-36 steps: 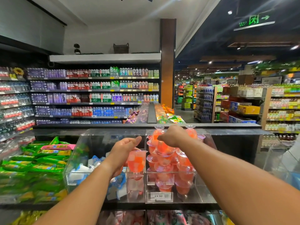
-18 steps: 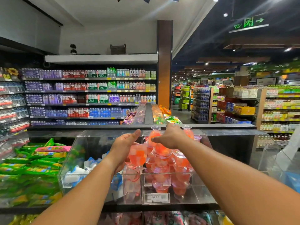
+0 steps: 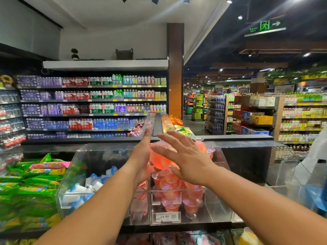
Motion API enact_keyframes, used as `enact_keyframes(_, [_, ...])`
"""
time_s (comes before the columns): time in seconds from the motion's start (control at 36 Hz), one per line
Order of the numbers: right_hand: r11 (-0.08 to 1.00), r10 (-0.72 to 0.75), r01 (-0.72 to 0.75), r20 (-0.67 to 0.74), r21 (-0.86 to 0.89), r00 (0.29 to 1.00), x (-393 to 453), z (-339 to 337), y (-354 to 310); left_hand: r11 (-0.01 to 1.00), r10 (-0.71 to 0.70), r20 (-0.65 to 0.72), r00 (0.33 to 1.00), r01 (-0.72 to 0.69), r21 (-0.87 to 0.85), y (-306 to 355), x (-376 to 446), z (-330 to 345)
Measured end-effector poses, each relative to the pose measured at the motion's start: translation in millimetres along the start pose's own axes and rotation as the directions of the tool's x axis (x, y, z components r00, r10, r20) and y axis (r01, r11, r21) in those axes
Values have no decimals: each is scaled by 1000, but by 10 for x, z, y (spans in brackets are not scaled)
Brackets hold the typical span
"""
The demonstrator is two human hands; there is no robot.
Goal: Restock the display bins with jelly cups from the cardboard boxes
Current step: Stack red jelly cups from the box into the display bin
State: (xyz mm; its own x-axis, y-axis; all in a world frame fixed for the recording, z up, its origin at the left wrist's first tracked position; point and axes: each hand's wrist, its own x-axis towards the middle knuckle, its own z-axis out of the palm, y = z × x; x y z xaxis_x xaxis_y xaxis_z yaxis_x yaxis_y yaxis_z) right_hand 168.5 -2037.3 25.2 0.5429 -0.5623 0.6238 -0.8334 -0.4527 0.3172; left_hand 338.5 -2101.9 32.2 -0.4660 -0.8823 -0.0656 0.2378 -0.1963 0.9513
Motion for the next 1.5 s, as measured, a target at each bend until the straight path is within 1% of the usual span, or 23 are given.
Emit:
enact_keyframes(0.06, [998,-67,67,-45,0,997,-37,29,68,999,-27,80,996,30,-42,39,-14,95])
enact_keyframes(0.11, [992,-115,110,-90,-64,989,-57,3,152,998,-41,104,994,45,-35,66,-43,183])
enact_keyframes(0.17, [978,-179,167,-95,-125,979,-94,-51,249,998,-56,111,992,56,2,98,-80,262])
enact_keyframes(0.19, [978,-178,165,-98,-131,979,-126,-76,292,998,-50,84,995,47,44,109,-79,279])
enact_keyframes(0.22, [986,-136,121,-128,-119,982,-159,-110,318,993,-10,21,1000,7,119,118,-80,296])
enact_keyframes(0.25, [998,-33,22,-174,-61,984,-203,-114,362,971,79,-69,994,-61,233,121,-49,290])
enact_keyframes(0.28, [993,115,-107,-235,45,965,-229,-162,362,918,203,-162,966,-130,376,128,-36,291])
enact_keyframes(0.31, [948,300,-255,-267,191,916,-253,-194,368,834,343,-222,913,-187,520,113,-17,272])
enact_keyframes(0.33, [858,477,-384,-253,342,842,-268,-238,368,730,453,-215,865,-221,647,84,-3,240])
enact_keyframes(0.36, [729,630,-499,-174,469,757,-274,-283,376,628,512,-166,843,-236,742,33,12,199])
enact_keyframes(0.39, [567,744,-603,-35,561,667,-282,-298,393,551,510,-110,853,-226,803,-45,36,149])
enact_keyframes(0.42, [414,814,-690,98,593,572,-300,-286,409,500,474,-75,877,-198,843,-129,50,115])
enact_keyframes(0.44, [310,850,-758,189,574,491,-342,-249,428,463,443,-56,895,-175,869,-218,65,96])
enact_keyframes(0.47, [261,869,-809,236,527,434,-399,-189,441,437,425,-51,904,-155,886,-302,87,82])
enact_keyframes(0.5, [243,880,-841,254,484,400,-451,-121,433,416,417,-58,907,-134,900,-377,97,84])
enact_keyframes(0.58, [209,888,-889,301,408,347,-551,80,369,366,371,-71,926,-75,928,-513,166,117])
enact_keyframes(0.69, [264,881,-870,263,417,393,-500,166,257,309,371,-77,925,-45,950,-563,222,153])
enact_keyframes(0.81, [368,860,-868,233,335,454,-433,220,198,343,412,-73,908,-80,936,-564,226,167])
enact_keyframes(0.94, [396,826,-857,279,331,489,-459,263,168,425,421,-120,899,-79,902,-565,203,173])
enact_keyframes(1.03, [402,813,-860,310,315,493,-494,278,177,441,417,-128,900,-77,894,-558,199,170])
enact_keyframes(1.14, [416,826,-868,287,271,485,-500,306,194,496,406,-129,905,-100,862,-550,163,161])
enact_keyframes(1.36, [375,844,-869,269,323,464,-541,320,181,531,395,-145,907,-96,842,-541,143,207])
enact_keyframes(1.5, [374,842,-866,271,332,467,-561,311,175,554,406,-150,902,-112,825,-554,132,214])
